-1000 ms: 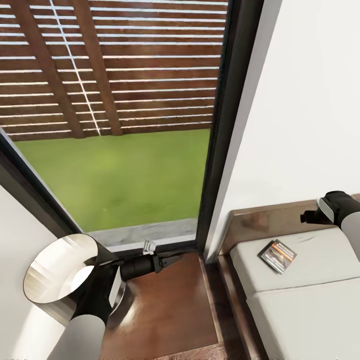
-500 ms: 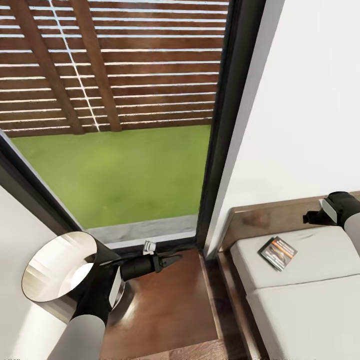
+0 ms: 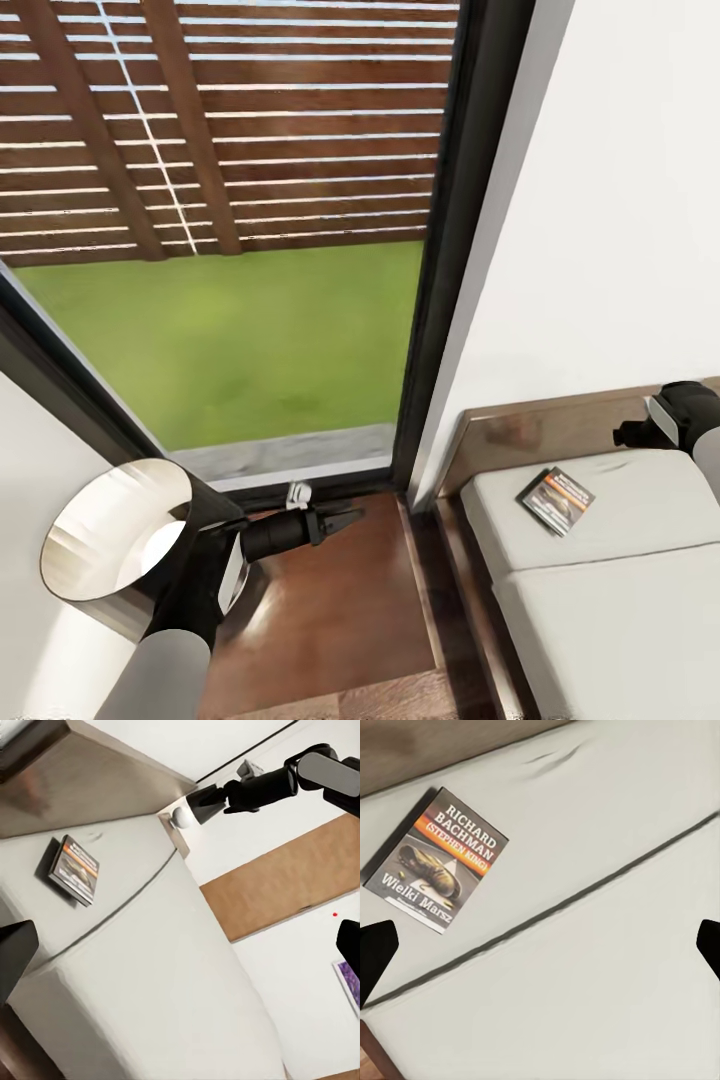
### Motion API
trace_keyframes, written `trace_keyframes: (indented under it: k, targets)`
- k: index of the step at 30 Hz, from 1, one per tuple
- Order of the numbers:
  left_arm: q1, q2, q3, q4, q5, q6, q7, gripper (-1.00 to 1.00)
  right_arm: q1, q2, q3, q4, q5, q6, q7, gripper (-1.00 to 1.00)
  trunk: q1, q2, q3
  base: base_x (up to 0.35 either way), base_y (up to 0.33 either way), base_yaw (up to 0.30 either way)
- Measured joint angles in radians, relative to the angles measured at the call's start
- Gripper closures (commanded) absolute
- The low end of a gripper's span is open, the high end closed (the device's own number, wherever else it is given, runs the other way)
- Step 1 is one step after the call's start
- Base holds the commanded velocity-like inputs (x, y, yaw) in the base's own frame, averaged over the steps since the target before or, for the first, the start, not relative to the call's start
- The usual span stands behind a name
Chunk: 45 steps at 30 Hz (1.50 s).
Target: In the bedroom, move the book from the bed onto either nightstand, and place the two sandals side by side next to the bed.
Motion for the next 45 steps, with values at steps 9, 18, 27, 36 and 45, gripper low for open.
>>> trace_keyframes:
  k: [9,18,27,36,45]
  targets:
    - [0.000,0.000,0.000,0.000,0.000,0.000,0.000,-1.00,0.000,0.000,0.000,0.002,0.000,-0.001,-0.002,-1.00,0.000,0.000,-0.014,0.000,0.000,0.000]
    - [0.000,0.000,-0.002,0.015,0.000,0.000,0.001,-1.00,0.000,-0.001,0.010,0.004,0.000,-0.001,-0.003,-1.00,0.000,0.000,-0.028,0.000,0.000,0.000]
    - [0.000,0.000,-0.003,0.028,-0.001,-0.001,0.003,-1.00,0.000,-0.002,0.011,0.012,0.000,-0.009,-0.003,-1.00,0.000,0.000,-0.043,0.000,0.000,0.000]
    - [0.000,0.000,-0.003,0.028,-0.001,-0.001,0.003,-1.00,0.000,-0.001,0.011,0.011,0.000,-0.021,-0.003,-1.00,0.000,0.000,-0.057,0.000,0.000,0.000]
    - [0.000,0.000,-0.003,0.028,0.000,-0.002,0.003,-1.00,0.000,-0.002,0.011,0.009,0.000,-0.021,-0.004,-1.00,0.000,0.000,-0.071,0.000,0.000,0.000]
